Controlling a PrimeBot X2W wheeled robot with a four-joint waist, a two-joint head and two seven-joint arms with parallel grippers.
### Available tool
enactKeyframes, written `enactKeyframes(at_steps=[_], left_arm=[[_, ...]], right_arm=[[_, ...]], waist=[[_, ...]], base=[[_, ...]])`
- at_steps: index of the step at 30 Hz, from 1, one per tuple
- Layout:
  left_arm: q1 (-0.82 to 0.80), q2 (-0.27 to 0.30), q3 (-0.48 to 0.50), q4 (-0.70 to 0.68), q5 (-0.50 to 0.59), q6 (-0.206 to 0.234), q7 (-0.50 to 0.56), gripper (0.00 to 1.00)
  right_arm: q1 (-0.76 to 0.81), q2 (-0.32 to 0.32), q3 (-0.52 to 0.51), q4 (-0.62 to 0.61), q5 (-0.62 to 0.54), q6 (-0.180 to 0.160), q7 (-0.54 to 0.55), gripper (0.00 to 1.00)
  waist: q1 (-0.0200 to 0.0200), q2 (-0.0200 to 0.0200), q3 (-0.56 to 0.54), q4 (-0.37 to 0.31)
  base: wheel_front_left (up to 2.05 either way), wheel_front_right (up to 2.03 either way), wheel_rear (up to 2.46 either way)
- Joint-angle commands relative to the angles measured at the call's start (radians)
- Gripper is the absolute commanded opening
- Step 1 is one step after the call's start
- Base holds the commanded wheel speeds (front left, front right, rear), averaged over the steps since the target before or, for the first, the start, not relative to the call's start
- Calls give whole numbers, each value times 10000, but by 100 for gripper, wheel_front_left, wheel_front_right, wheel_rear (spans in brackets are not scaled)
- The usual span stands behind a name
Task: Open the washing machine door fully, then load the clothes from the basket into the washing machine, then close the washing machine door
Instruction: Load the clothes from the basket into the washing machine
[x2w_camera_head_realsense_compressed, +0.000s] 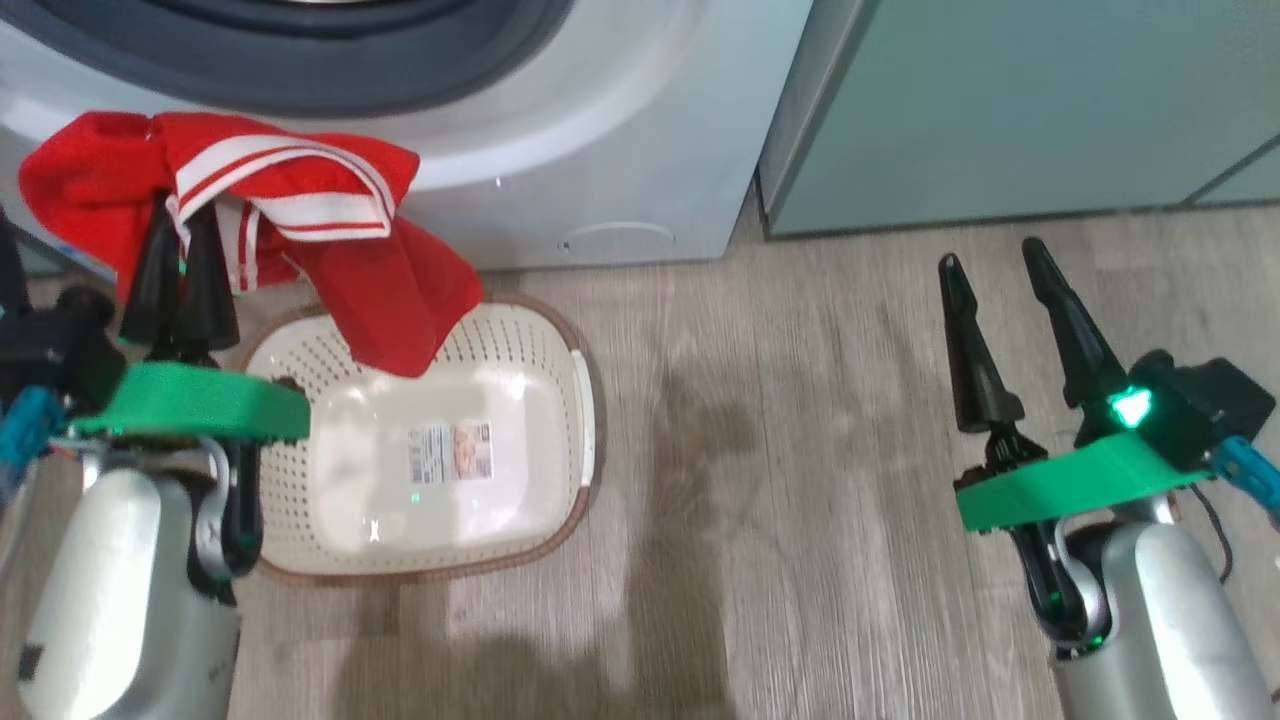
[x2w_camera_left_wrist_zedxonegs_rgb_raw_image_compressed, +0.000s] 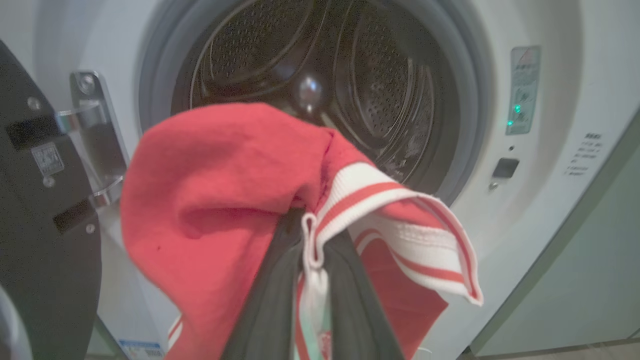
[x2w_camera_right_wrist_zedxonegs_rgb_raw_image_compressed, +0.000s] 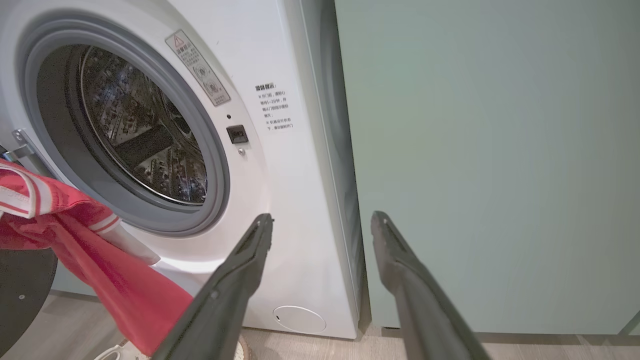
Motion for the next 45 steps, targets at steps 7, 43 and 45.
enactKeyframes(at_steps=[7, 43, 45], left_arm=[[951, 21, 564, -1419, 497, 227, -125, 0], [3690, 74, 5, -1919, 800, 555, 663, 0], [3677, 94, 7, -1922, 789, 557, 658, 0]], right_arm=[[508, -4, 1, -361, -74, 0, 196, 100], [1820, -4, -282, -849, -263, 0, 748, 100], [1808, -4, -284, -868, -265, 0, 741, 100]], waist=[[1, -1, -929, 42], [1, -1, -2518, 114], [1, -1, -2478, 129]], base=[[0, 0, 0], [0, 0, 0], [0, 0, 0]])
